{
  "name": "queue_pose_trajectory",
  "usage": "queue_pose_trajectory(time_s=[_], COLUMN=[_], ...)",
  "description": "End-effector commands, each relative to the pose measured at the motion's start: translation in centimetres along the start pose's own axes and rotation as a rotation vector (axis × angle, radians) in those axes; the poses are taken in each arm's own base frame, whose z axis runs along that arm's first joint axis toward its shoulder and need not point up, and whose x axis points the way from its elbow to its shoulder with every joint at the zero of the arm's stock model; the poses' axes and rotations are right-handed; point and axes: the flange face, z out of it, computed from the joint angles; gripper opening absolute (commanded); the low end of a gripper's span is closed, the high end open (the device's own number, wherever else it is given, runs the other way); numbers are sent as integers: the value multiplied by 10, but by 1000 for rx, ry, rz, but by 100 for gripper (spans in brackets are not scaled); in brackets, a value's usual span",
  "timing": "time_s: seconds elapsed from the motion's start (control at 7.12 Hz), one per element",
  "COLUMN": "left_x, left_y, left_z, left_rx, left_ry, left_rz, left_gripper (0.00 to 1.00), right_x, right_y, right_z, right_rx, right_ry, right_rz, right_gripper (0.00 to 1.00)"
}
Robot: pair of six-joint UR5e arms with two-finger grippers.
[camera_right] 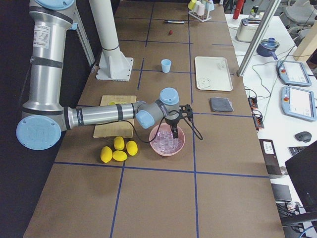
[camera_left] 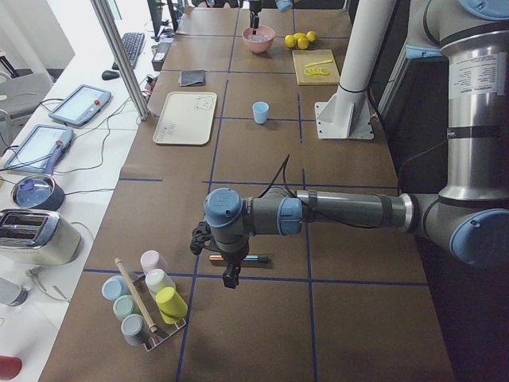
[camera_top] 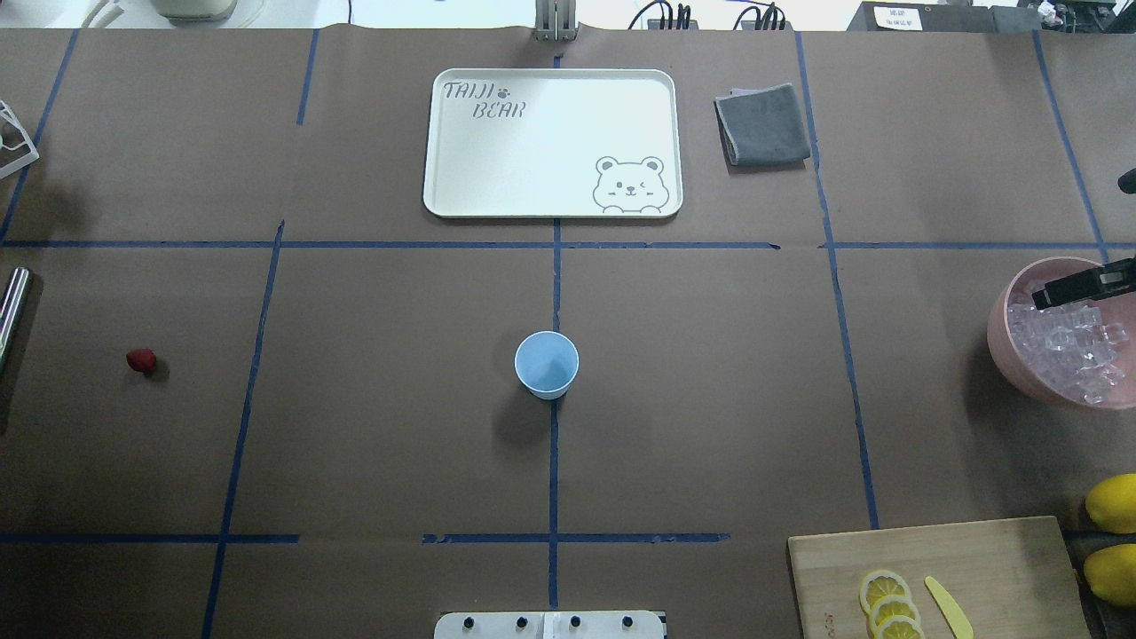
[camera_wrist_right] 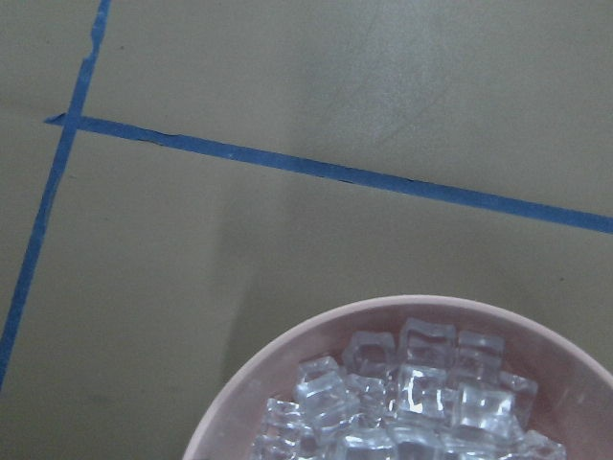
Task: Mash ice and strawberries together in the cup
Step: 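Lower the right gripper into the pink bowl of ice cubes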
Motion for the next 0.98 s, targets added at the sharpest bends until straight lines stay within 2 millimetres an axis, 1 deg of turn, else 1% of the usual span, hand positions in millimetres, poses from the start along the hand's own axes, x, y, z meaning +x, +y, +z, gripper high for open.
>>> queue_pose_trajectory(time_s=[0.0, 0.14, 0.28, 0.42, 0.7, 0.84], left_x=[0, -1, -1, -1, -1, -1], left_y=[0, 1, 1, 1, 1, 1], left_z=[0, 1, 1, 1, 1, 1], left_rx=[0, -2, -1, -1, -1, -2], left_ry=[0, 1, 0, 0, 0, 1], left_rz=[-1, -1, -2, -2, -2, -1], left_gripper=[100, 100, 100, 100, 100, 100], right_x=[-8, -10, -9, -4, 4, 4], right_y=[16, 22, 26, 31, 35, 36], right_z=[13, 22, 26, 29, 33, 34], right_rx=[-13, -21, -29, -41, -51, -54], right_ry=[-12, 16, 23, 29, 39, 40], right_rz=[16, 4, 1, 4, 11, 12], right_gripper=[93, 88, 85, 83, 82, 78])
